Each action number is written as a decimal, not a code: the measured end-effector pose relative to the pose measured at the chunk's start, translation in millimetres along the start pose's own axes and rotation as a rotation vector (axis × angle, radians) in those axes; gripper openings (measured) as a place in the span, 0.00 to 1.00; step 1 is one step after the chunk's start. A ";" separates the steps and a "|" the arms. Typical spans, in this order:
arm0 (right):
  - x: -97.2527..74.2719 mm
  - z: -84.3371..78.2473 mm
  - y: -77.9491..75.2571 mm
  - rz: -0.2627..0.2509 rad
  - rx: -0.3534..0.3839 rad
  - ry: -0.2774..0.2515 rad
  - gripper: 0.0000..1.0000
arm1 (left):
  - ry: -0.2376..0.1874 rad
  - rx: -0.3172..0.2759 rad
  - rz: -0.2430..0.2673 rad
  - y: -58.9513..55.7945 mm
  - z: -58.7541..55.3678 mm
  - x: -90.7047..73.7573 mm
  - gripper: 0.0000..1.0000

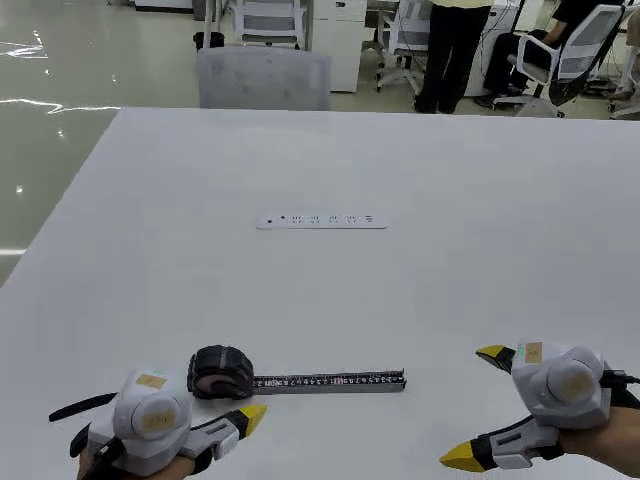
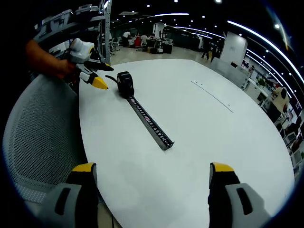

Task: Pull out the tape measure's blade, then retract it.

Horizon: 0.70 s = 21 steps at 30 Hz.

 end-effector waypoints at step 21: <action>51.3 7.8 -9.1 0.216 -0.187 0.125 0.92 | -0.068 -0.007 0.068 4.8 2.6 23.0 0.98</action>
Point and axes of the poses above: the centre of the closed fingertips' face, and the gripper's own axes: x roughly forward along the fingers, y roughly to its left, z roughly out of its top, the point moved 1 cm from there along -x, roughly backward along the fingers, and after that the axes turned 3 degrees about -y, right-handed, at the moved point
